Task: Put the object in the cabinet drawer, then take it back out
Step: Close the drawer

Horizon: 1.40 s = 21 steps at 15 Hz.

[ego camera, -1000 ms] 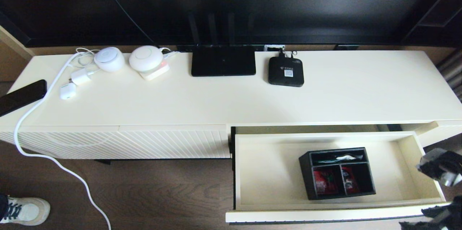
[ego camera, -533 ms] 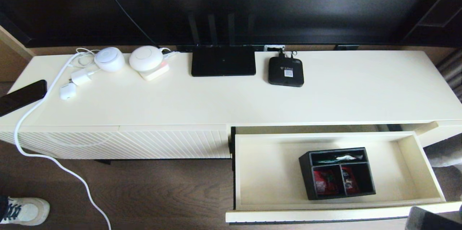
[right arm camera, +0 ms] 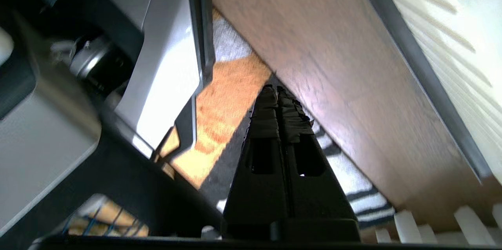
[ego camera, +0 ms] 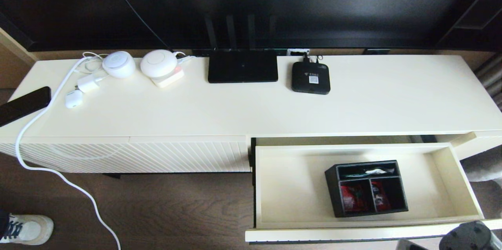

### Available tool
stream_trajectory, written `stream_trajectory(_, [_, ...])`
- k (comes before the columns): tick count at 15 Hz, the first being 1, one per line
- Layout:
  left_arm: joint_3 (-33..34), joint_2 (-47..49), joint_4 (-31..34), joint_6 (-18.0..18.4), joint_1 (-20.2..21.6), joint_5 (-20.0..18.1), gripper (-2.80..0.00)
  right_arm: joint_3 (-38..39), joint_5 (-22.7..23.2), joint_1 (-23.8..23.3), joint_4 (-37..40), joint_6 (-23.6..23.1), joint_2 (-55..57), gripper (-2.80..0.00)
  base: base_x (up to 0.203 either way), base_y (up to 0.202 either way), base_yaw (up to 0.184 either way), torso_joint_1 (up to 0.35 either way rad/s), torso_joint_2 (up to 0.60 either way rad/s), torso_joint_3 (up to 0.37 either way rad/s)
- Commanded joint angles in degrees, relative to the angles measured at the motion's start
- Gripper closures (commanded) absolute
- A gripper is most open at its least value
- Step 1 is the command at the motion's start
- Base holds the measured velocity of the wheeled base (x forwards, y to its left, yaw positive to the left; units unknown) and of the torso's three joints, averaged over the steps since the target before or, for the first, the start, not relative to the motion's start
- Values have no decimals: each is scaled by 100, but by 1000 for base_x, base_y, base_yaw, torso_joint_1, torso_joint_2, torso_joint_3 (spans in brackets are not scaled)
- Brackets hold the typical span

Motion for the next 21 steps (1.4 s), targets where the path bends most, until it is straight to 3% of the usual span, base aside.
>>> stream_trajectory(1, [6, 9, 0, 3, 0, 1, 0, 133, -37, -30, -625, -1, 703, 0, 0, 0, 0, 0, 0, 0])
stream_trajectory(8, [6, 9, 4, 3, 0, 1, 0, 264, -914, -234, -2535, 38, 1736, 0, 0, 0, 0, 0, 0, 0])
stream_trajectory(16, [2, 3, 4, 3, 0, 1, 0, 259, -1050, -676, -4416, 6, 2192, 0, 0, 0, 0, 0, 0, 0])
stream_trajectory(21, [3, 5, -2, 3, 0, 1, 0, 268, -1346, -717, -5299, -4, 2348, 0, 0, 0, 0, 0, 0, 0])
